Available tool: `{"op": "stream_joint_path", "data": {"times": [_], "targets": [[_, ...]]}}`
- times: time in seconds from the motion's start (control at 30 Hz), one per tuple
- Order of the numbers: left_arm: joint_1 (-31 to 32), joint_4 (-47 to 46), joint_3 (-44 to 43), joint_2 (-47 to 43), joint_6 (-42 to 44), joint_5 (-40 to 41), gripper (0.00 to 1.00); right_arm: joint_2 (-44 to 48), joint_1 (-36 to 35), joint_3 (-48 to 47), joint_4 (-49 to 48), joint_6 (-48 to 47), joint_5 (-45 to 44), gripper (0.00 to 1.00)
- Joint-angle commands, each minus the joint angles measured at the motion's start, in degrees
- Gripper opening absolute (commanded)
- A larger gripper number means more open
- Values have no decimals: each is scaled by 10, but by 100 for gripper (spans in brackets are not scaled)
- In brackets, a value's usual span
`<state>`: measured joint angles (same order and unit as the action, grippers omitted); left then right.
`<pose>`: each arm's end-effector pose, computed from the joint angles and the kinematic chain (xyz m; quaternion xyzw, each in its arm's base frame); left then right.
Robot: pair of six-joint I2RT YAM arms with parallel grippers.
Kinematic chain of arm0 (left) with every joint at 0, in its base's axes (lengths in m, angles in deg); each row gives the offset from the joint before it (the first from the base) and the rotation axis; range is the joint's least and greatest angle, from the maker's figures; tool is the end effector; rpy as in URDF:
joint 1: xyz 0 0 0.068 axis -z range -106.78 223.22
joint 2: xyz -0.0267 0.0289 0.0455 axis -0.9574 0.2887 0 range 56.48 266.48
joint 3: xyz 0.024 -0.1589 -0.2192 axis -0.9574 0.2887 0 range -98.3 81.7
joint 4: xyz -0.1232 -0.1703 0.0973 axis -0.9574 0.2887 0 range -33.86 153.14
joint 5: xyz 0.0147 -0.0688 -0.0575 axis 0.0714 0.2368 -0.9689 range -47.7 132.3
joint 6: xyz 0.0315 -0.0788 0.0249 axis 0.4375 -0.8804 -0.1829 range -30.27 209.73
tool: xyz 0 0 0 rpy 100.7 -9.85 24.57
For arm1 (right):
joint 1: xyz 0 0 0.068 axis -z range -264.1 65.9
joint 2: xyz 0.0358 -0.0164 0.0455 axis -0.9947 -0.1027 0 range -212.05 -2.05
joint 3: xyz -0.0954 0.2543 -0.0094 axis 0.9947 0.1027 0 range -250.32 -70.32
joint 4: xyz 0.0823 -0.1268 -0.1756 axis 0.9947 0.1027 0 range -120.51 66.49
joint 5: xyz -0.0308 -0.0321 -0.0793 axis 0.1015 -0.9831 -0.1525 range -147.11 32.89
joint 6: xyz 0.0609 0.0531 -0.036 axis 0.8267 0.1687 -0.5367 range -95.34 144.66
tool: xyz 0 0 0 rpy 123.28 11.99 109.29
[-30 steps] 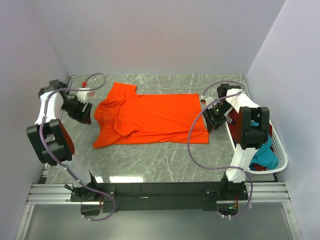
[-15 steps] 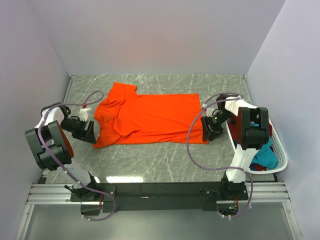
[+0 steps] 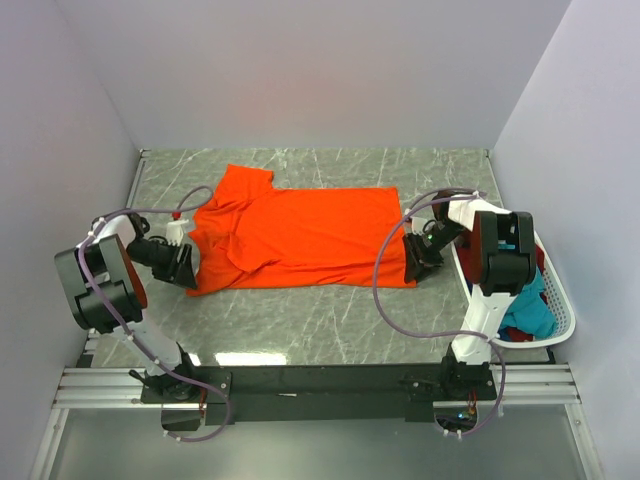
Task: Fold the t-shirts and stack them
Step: Fold the tshirt
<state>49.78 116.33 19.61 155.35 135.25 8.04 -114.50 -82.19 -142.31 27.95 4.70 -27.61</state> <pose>0.2470 0.0587 0.1560 0.1651 0.9396 -0.2753 0.1186 0.3004 0.0288 0.1233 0.1317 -0.9553 -0.2634 0.0256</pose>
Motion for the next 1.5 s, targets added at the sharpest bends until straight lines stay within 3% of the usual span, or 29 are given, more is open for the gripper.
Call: {"op": "stream_joint_path", "data": {"times": [0.0,0.33,0.47,0.93,1.3,1.33,1.37,1.47], "targets": [[10,-11,6,1,-6,-21,51,-5,3,-12,-2,2,7,39],[13,8,-8,-3,4,-12,16,-1,3,-29,10,-5,-17,3],[9,24,-27,4,8,-2,1,-6,4,-36,17,-13,-29,0],[-9,94,-110,33,26,84,1,-1,4,-33,33,-65,-121,0],[4,39,-22,36,17,118,1,10,-16,17,25,-76,-114,2],[3,40,-22,33,16,116,11,12,-16,15,33,-79,-110,7],[2,42,-25,32,22,111,18,14,-16,9,39,-82,-109,21],[2,74,-63,15,35,70,39,39,-16,-7,60,-93,-106,38]]}}
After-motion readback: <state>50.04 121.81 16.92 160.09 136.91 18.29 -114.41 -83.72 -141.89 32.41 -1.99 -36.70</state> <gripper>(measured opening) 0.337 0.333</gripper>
